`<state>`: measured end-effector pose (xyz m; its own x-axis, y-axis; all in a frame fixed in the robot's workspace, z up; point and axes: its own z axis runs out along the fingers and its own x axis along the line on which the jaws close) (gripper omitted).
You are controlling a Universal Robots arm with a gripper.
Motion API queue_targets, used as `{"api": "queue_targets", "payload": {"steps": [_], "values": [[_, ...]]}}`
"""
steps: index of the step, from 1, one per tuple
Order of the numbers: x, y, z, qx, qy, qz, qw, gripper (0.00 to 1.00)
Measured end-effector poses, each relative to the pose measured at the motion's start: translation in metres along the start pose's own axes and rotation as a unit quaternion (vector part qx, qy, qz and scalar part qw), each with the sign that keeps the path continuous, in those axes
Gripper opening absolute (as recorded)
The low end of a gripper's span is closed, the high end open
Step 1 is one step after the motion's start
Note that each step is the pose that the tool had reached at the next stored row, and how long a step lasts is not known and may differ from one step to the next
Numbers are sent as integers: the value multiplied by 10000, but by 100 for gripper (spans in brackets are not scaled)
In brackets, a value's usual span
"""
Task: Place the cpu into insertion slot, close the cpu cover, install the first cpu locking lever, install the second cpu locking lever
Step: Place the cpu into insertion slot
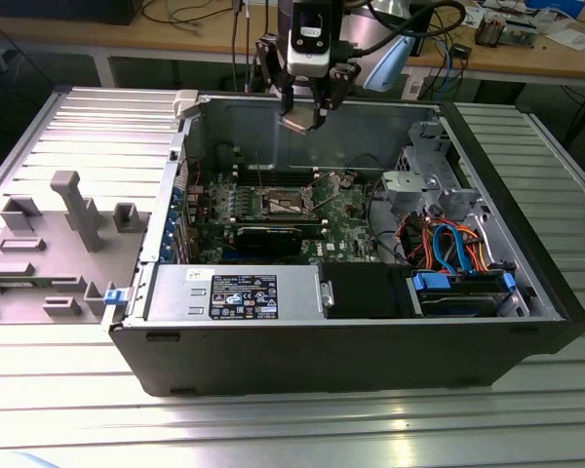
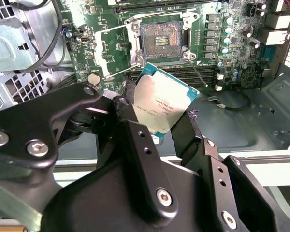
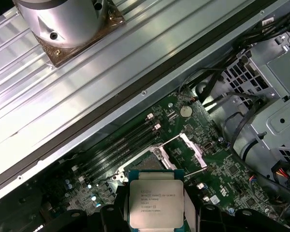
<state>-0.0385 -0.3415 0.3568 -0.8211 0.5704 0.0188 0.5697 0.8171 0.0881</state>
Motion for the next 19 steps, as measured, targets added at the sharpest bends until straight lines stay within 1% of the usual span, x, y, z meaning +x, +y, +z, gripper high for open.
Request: {"api": "queue_targets", "payload": {"steps": [15,19], "values": [[0,0,4,-1,-1,20,10000,54],[0,0,6,-2,-7,75,10000,54]]}}
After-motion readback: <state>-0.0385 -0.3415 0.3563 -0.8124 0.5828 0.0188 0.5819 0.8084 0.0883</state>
